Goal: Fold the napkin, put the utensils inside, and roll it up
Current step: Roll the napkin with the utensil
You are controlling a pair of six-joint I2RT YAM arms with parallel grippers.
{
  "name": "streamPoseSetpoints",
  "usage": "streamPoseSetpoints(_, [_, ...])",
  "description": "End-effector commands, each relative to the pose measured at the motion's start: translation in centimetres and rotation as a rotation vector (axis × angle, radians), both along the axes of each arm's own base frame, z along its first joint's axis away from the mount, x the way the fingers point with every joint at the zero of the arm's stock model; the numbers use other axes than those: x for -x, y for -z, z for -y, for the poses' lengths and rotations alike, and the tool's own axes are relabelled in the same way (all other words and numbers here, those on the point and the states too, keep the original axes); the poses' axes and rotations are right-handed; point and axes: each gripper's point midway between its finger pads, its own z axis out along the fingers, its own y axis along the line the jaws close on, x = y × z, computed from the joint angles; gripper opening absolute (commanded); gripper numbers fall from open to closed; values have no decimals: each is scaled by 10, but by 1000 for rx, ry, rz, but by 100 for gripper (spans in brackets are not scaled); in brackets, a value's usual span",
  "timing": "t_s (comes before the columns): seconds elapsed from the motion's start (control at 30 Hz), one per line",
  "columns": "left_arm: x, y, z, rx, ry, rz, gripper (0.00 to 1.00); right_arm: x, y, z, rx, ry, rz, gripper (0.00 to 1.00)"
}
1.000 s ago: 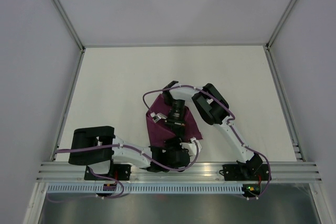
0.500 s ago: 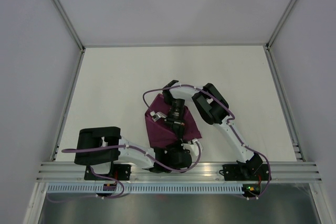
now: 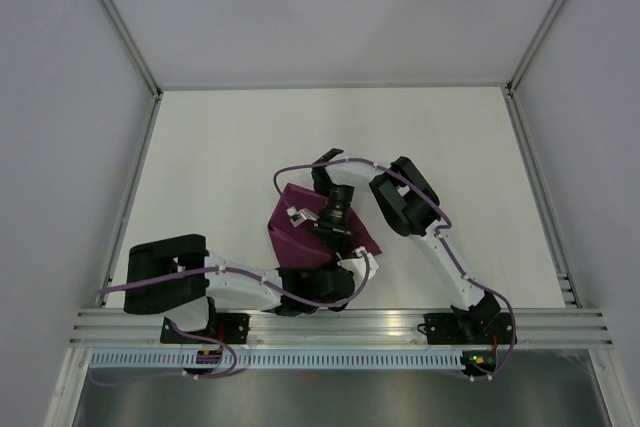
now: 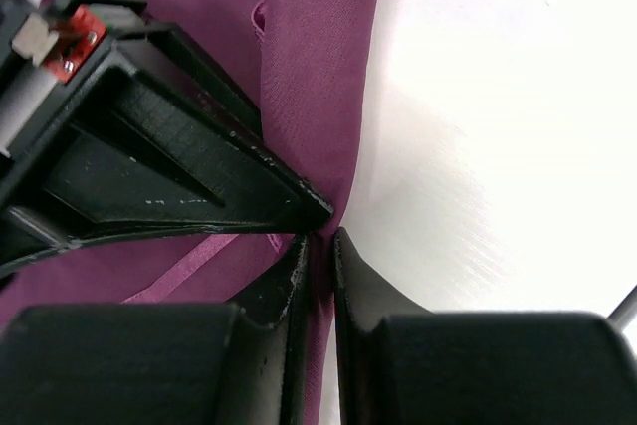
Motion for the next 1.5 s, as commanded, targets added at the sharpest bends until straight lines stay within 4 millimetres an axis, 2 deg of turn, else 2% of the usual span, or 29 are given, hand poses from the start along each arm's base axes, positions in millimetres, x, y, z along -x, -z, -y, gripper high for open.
streamPoseSetpoints(0.0, [20,19,-5,61,-1,-194,2,-52,32,-9,-160,-80,279,35])
streamPoseSetpoints(0.2, [22,19,-4,155,-23,-273,2,-82,-9,-13,-242,44,337,45])
streamPoseSetpoints(0.27, [23,18,-4,172,-32,-290,2,-88,-16,-12,-254,80,350,46])
streamPoseSetpoints(0.37, [24,19,-3,236,-51,-341,2,-112,-31,-10,-295,167,415,46])
streamPoseSetpoints(0.5, [24,26,-9,298,-97,-407,2,-148,-59,8,-354,269,552,47])
streamPoseSetpoints(0.57, [28,30,-11,329,-99,-456,2,-157,-63,16,-384,294,599,47])
streamPoseSetpoints(0.6, [25,30,-12,345,-114,-468,2,-164,-75,25,-405,317,638,47])
streamPoseSetpoints(0.63, [29,33,-14,350,-117,-502,2,-160,-73,31,-412,325,637,47])
streamPoseSetpoints(0.67, [30,33,-13,364,-113,-513,2,-169,-86,33,-453,333,709,46])
streamPoseSetpoints(0.7, [29,34,-14,372,-119,-528,2,-173,-88,40,-464,344,739,46])
streamPoseSetpoints(0.73, [33,37,-16,378,-121,-558,2,-163,-80,47,-461,339,735,46])
streamPoseSetpoints(0.77, [34,38,-16,385,-123,-576,2,-169,-95,50,-518,308,834,46])
streamPoseSetpoints(0.8, [31,39,-19,394,-138,-592,2,-169,-98,54,-531,297,878,47])
streamPoseSetpoints(0.83, [35,41,-20,396,-137,-629,2,-154,-84,61,-521,286,872,47])
streamPoseSetpoints(0.87, [34,44,-22,395,-151,-642,2,-157,-99,61,-585,239,977,49])
streamPoseSetpoints(0.9, [34,44,-23,402,-157,-667,2,-153,-101,62,-604,218,1004,50])
streamPoseSetpoints(0.93, [40,46,-22,405,-149,-708,2,-139,-90,67,-606,195,995,51])
streamPoseSetpoints(0.97, [43,51,-24,394,-158,-731,2,-134,-98,68,-634,165,1033,52])
streamPoseSetpoints(1.0, [43,53,-25,393,-168,-750,2,-127,-96,65,-662,109,1049,52])
streamPoseSetpoints(1.03, [48,54,-22,403,-161,-789,2,-113,-86,67,-662,89,1026,52])
streamPoseSetpoints(1.1, [52,62,-23,394,-175,-832,2,-101,-88,63,-689,28,1068,52])
streamPoseSetpoints(1.13, [55,60,-20,417,-168,-861,2,-87,-76,66,-679,10,1054,52])
streamPoseSetpoints(1.17, [56,62,-21,421,-172,-876,2,-86,-83,61,-709,-14,1113,52])
streamPoseSetpoints(1.2, [56,66,-23,421,-186,-893,2,-77,-80,56,-710,-49,1132,53])
streamPoseSetpoints(1.23, [59,67,-24,428,-185,-917,2,-62,-67,59,-695,-65,1114,53])
streamPoseSetpoints(1.27, [58,67,-24,439,-186,-923,2,-60,-74,55,-721,-84,1168,53])
streamPoseSetpoints(1.37, [53,68,-25,452,-195,-935,2,-30,-65,45,-742,-142,1136,54])
streamPoseSetpoints(1.47, [51,68,-24,441,-188,-939,2,-27,-60,45,-717,-144,1111,53])
